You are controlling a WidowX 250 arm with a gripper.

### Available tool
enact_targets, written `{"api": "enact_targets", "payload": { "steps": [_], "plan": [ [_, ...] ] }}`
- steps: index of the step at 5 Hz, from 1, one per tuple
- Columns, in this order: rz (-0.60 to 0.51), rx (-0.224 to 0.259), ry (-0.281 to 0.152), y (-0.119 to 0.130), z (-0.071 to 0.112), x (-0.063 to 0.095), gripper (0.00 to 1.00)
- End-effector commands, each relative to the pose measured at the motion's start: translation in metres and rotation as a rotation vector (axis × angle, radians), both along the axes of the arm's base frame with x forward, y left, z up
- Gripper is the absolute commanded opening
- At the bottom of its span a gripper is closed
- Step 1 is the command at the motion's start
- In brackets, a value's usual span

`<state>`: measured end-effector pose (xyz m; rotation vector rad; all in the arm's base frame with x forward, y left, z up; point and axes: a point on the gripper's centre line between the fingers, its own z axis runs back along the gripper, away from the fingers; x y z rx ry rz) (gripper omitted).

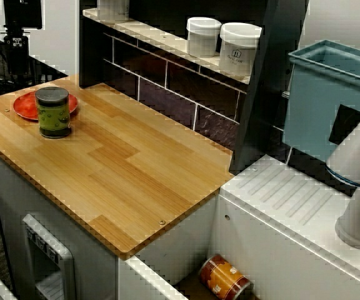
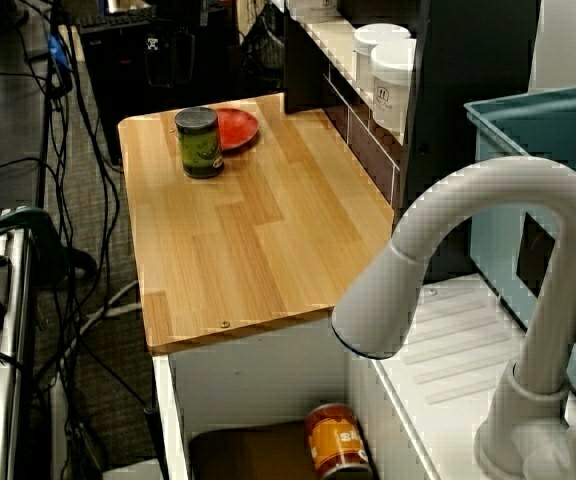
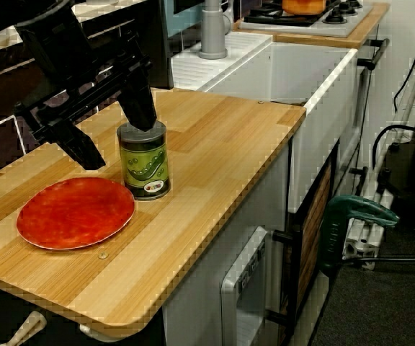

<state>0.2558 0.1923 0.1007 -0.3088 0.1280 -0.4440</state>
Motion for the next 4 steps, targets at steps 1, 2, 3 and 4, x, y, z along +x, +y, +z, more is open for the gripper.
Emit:
{"api": "enact_targets", "payload": {
  "steps": [1,2,3,4],
  "plan": [
    [0.0,0.0,0.0,0.0,0.0,0.0,1.0],
    [0.088,0.009,0.009,0.01,0.0,0.002,1.0],
    [0.146,0.015,-0.007,0.024,0.003,0.007,1.0],
    [0.166,0.024,-0.021,0.036,0.007,0.007,1.0]
  ]
}}
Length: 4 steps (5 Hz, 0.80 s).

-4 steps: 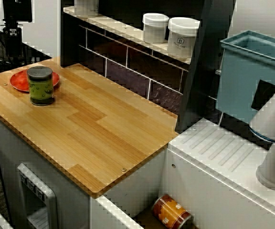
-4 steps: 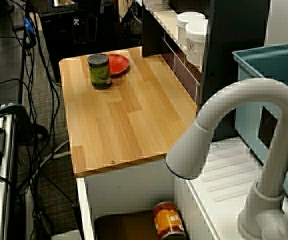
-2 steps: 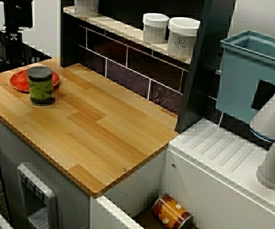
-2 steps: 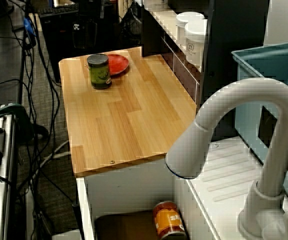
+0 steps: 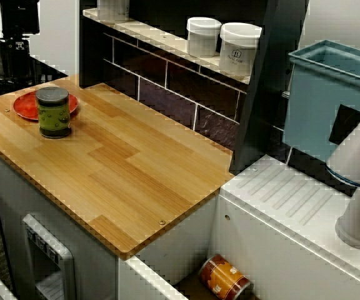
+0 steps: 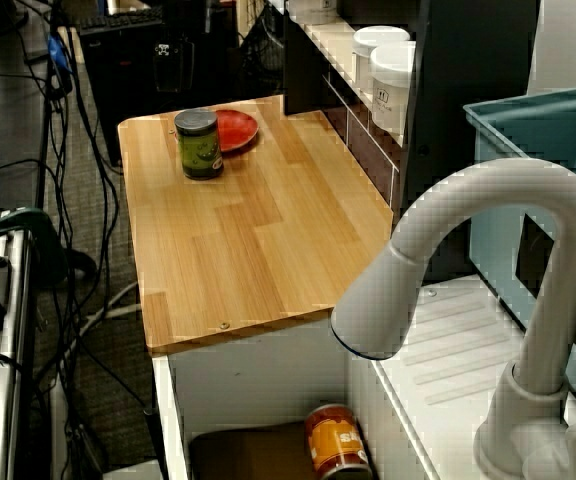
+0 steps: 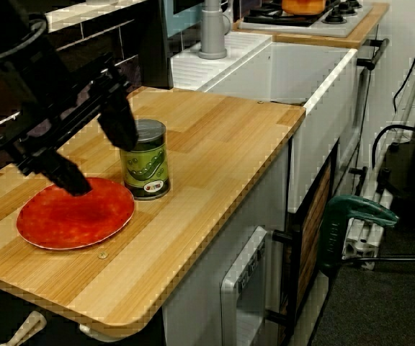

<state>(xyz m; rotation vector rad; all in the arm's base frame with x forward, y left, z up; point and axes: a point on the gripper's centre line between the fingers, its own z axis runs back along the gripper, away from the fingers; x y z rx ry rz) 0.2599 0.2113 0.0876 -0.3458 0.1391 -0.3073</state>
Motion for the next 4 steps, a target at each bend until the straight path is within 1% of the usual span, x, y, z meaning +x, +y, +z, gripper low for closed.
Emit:
{"api": "enact_targets", "payload": {
  "steps": [1,2,3,4],
  "plan": [
    [0.049,0.072,-0.092,0.018,0.022,-0.006,1.0],
    [0.183,0.206,-0.17,0.005,0.018,-0.018,1.0],
    [0.275,0.256,-0.181,0.005,0.018,-0.021,1.0],
    [0.328,0.295,-0.207,0.004,0.024,-0.021,1.0]
  ]
}}
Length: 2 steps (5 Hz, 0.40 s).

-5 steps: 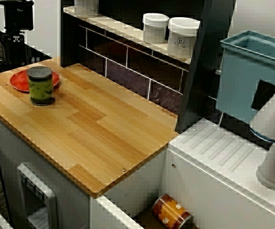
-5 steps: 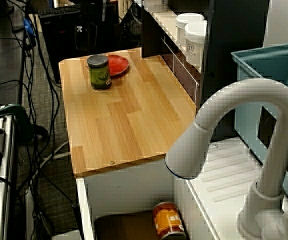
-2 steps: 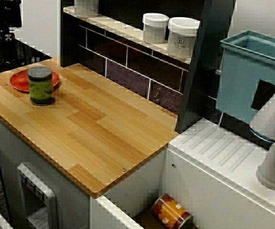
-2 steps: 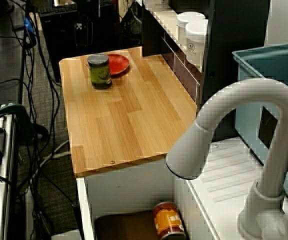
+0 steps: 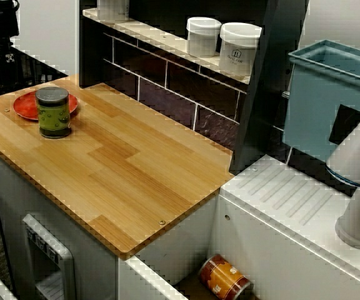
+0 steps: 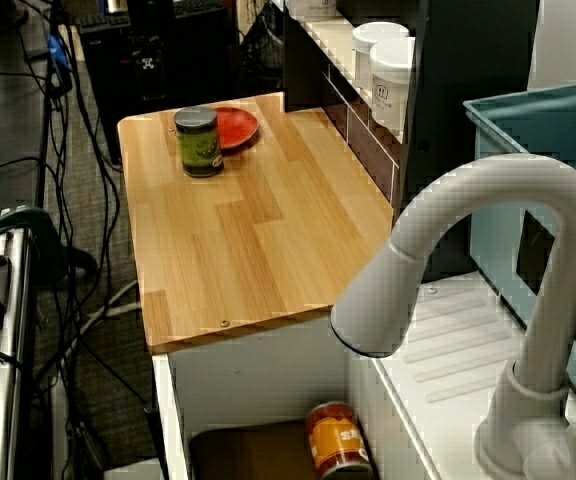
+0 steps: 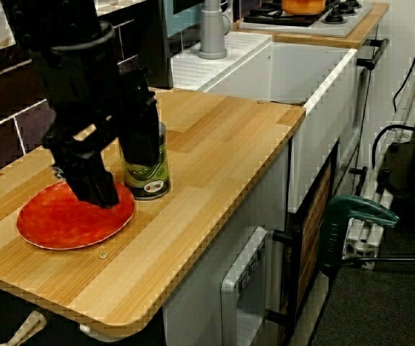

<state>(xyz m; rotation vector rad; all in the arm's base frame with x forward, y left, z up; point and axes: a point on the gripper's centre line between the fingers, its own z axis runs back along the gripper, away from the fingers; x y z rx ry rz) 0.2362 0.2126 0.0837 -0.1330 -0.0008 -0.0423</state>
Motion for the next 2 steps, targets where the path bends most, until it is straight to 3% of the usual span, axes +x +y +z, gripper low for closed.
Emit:
{"api": "enact_targets", "payload": {
  "steps": [1,2],
  "plan": [
    [0.06,0.1,-0.098,0.006,0.028,0.007,1.0],
    [0.076,0.093,-0.103,0.003,0.025,0.019,1.0]
  ]
}}
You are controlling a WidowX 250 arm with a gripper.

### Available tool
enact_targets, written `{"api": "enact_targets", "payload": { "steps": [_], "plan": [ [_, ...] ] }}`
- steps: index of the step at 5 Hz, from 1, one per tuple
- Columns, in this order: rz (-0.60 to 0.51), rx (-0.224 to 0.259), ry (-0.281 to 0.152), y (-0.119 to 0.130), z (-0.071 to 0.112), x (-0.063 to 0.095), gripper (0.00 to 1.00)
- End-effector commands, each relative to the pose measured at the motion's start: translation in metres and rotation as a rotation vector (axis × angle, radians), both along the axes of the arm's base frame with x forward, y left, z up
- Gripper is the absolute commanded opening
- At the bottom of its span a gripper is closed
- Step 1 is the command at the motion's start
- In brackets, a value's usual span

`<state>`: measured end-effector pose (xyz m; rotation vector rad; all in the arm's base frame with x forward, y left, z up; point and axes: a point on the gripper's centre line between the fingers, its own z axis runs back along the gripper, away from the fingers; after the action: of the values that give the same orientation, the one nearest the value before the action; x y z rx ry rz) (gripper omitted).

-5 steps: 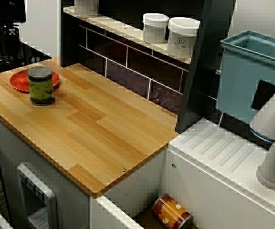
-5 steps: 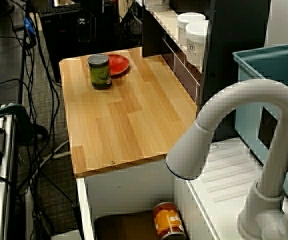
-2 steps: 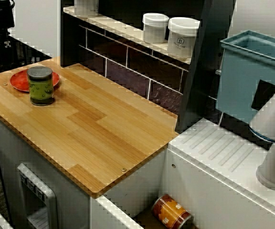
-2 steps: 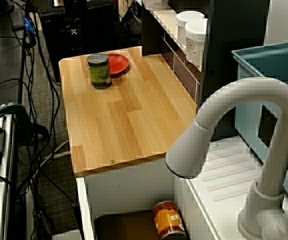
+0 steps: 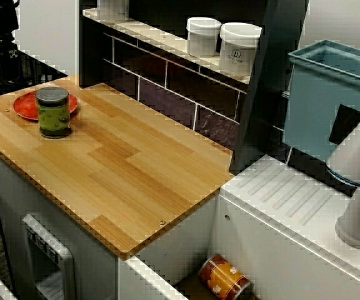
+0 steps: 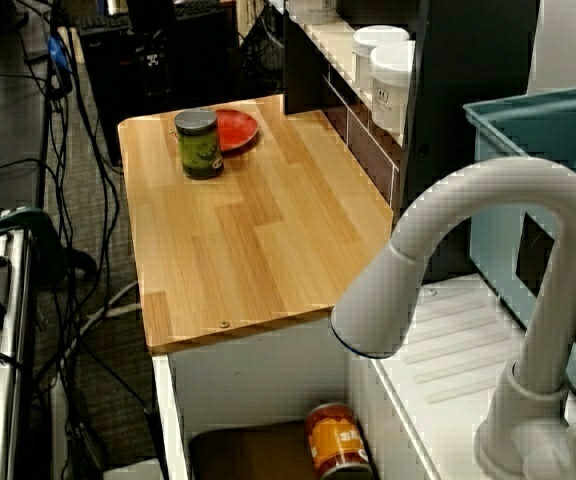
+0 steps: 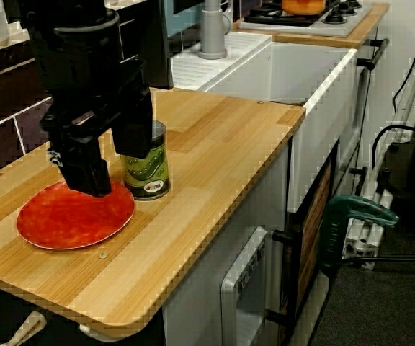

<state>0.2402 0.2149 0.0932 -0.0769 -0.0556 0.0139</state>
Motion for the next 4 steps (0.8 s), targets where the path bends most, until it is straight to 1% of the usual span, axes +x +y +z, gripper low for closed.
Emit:
{"api": "enact_targets", "payload": {
  "steps": [1,2,3,4],
  "plan": [
    [0.022,0.099,-0.048,-0.014,0.006,0.03,1.0],
    [0.029,0.106,-0.042,-0.016,0.002,0.038,1.0],
    [0.017,0.129,-0.018,-0.015,-0.001,0.046,1.0],
    [-0.031,0.113,-0.004,-0.015,0.001,0.042,1.0]
  ]
}}
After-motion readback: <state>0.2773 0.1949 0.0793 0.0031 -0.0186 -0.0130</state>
